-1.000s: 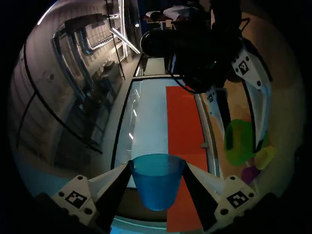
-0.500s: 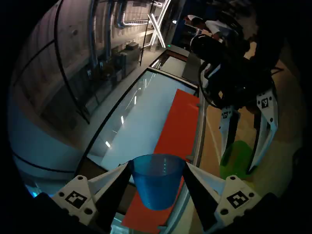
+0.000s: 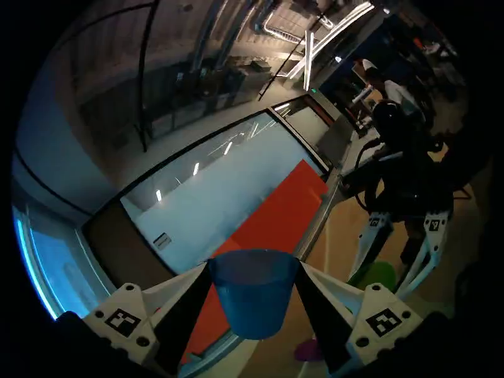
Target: Pour water
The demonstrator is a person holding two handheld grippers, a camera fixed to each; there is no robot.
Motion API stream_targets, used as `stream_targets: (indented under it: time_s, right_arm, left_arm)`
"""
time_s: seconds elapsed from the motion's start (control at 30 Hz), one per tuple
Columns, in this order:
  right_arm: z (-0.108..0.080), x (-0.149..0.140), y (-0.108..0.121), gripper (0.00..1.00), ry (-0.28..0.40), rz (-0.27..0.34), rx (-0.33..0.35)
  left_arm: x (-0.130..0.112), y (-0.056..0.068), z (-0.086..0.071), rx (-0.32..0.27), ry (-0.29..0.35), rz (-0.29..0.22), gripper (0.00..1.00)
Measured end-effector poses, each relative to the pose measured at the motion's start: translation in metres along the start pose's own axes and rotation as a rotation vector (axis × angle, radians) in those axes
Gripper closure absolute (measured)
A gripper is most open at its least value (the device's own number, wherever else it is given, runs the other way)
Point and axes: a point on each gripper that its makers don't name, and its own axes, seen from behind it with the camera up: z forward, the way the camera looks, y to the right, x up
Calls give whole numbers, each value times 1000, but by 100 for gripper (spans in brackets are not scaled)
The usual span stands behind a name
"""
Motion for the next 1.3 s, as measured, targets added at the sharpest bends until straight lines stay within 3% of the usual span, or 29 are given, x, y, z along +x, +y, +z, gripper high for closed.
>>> stream_targets:
  time_s: [0.37,0.6,0.87,1.3]
  right_arm:
    - [-6,5,-2,9,14,1,-8]
    - [-7,10,-4,9,22,-2,-9]
    - [-10,11,-5,9,28,2,-12]
    - [-24,5,2,9,1,-7,-42]
  left_arm:
    - [-8,0,2,-30,1,-288,11]
    - [-17,-2,2,-37,0,-414,12]
    - [-30,0,3,-49,-12,-502,11]
    - [-55,22,-6,-81,-57,-528,11]
